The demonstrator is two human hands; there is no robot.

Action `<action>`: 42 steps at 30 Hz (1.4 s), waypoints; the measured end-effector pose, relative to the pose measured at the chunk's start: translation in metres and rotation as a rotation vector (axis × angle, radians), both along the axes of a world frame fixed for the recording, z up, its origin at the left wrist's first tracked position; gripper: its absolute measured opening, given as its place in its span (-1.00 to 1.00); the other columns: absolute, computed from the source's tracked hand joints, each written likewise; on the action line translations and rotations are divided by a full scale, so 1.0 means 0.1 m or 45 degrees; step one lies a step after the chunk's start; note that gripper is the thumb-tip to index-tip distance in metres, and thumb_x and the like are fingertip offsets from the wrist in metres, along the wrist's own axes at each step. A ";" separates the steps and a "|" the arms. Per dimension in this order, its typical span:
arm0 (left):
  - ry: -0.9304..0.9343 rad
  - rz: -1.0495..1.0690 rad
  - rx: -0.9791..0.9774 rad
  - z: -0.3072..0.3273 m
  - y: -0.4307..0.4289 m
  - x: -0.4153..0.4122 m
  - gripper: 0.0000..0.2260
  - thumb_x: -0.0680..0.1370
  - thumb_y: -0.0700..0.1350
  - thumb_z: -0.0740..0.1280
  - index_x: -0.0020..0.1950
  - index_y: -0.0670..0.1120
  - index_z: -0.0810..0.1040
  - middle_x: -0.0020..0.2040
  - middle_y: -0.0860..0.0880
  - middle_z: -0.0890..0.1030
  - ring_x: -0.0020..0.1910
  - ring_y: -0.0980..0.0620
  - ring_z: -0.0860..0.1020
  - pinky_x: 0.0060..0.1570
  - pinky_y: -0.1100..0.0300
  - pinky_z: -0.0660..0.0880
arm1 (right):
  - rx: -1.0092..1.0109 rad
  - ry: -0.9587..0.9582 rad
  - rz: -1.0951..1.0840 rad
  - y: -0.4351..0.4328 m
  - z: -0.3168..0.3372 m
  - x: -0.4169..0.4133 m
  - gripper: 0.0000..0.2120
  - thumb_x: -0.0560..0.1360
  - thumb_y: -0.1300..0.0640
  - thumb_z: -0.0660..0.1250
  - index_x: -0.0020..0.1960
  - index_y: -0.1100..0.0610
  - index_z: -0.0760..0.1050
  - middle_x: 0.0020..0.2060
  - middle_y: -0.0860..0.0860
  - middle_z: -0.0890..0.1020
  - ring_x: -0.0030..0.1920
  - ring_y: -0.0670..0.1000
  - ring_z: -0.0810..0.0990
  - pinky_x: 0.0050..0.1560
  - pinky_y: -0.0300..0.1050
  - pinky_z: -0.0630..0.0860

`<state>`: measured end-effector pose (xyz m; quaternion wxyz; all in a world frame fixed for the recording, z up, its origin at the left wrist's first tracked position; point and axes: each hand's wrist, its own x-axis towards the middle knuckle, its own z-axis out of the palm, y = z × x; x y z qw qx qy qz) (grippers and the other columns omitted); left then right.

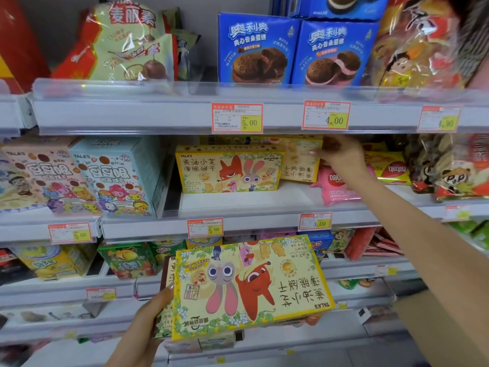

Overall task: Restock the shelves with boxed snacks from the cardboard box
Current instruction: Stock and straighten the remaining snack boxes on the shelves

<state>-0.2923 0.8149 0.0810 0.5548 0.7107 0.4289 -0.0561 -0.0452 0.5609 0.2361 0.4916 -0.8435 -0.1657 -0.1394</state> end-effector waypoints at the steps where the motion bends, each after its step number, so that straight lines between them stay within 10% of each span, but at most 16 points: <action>1: -0.025 -0.039 -0.051 0.03 -0.02 -0.06 -0.57 0.66 -0.30 -0.15 0.33 -0.45 -0.38 0.49 -0.33 0.00 0.40 -0.13 0.31 0.06 0.26 0.29 | 0.011 -0.010 -0.015 -0.06 -0.03 -0.05 -0.61 0.36 0.23 0.49 0.17 0.17 0.53 0.08 0.10 0.62 0.12 0.10 0.58 0.15 0.10 0.53; 7: -0.089 0.137 -0.165 -0.06 -0.06 -0.19 -0.64 0.65 -0.30 -0.03 0.38 -0.51 0.11 0.43 -0.41 0.19 0.41 -0.26 0.24 0.22 0.11 0.24 | 0.120 -0.060 -0.040 -0.15 -0.14 -0.23 -0.69 0.38 0.18 0.48 0.09 0.06 0.52 -0.08 0.00 0.62 -0.06 0.06 0.61 -0.03 0.16 0.59; 12: -0.357 0.140 -0.513 0.26 -0.22 -0.43 -0.82 0.57 -0.06 0.23 0.10 -0.04 0.57 0.04 -0.06 0.64 0.06 -0.10 0.55 0.03 -0.01 0.42 | 0.226 -0.109 -0.178 -0.08 -0.13 -0.38 -0.69 0.38 0.17 0.48 0.06 0.12 0.47 -0.21 -0.10 0.55 -0.21 -0.10 0.54 -0.07 -0.01 0.57; 18: -0.573 0.196 -0.602 0.39 -0.16 -0.43 -0.86 0.56 -0.04 0.24 0.06 0.01 0.54 -0.08 0.04 0.66 -0.08 0.06 0.58 -0.21 0.12 0.48 | 0.191 -0.334 -0.322 -0.18 -0.29 -0.78 -0.71 0.39 0.18 0.47 0.03 0.16 0.43 -0.17 0.00 0.54 -0.30 -0.19 0.45 -0.28 -0.50 0.32; 26: -0.613 0.224 -0.625 0.52 -0.15 -0.48 -0.90 0.57 -0.07 0.24 -0.04 -0.02 0.55 -0.29 0.06 0.68 -0.31 0.11 0.64 -0.49 0.32 0.52 | -0.040 -0.348 -0.378 -0.40 -0.36 -0.95 -0.57 0.42 0.07 0.45 0.21 0.11 0.37 -0.04 -0.07 0.52 -0.18 0.00 0.53 -0.17 -0.10 0.40; 32: -0.623 0.222 -0.630 0.53 -0.15 -0.60 -0.91 0.56 -0.07 0.25 -0.04 -0.01 0.55 -0.25 0.06 0.70 -0.10 0.04 0.58 -0.16 0.13 0.47 | -0.318 -0.300 -0.370 -0.35 -0.35 -0.86 -0.38 0.40 0.01 0.46 0.38 0.04 0.30 0.14 0.13 0.48 0.11 0.17 0.47 0.04 0.13 0.45; 35: -0.596 0.251 -0.620 0.48 -0.07 -0.71 -0.90 0.55 -0.08 0.26 -0.05 -0.01 0.58 -0.14 0.01 0.70 -0.09 0.02 0.60 -0.07 0.09 0.48 | -0.503 -0.793 -0.441 -0.31 -0.35 -1.07 -0.47 0.44 0.03 0.40 0.33 0.20 0.37 0.21 0.23 0.44 0.22 0.24 0.39 0.24 0.11 0.29; 38: -0.590 0.232 -0.637 0.42 0.02 -0.83 -0.87 0.55 -0.07 0.25 -0.03 0.00 0.60 -0.14 0.01 0.70 -0.08 0.01 0.61 -0.06 0.08 0.47 | -0.484 -1.160 0.078 0.01 -0.38 -1.29 -0.61 0.48 0.11 0.36 0.27 0.18 0.42 0.17 0.23 0.52 0.21 0.20 0.46 0.29 0.05 0.31; 42: -0.586 0.199 -0.636 0.38 0.08 -1.00 -0.79 0.38 -0.06 0.41 -0.01 -0.02 0.60 -0.12 -0.02 0.70 -0.19 0.05 0.67 -0.17 0.11 0.52 | -1.039 -0.554 0.532 0.62 -0.46 -1.22 -0.28 0.41 -0.20 0.38 0.47 -0.02 0.22 0.43 0.06 0.30 0.45 0.11 0.20 0.46 0.11 0.11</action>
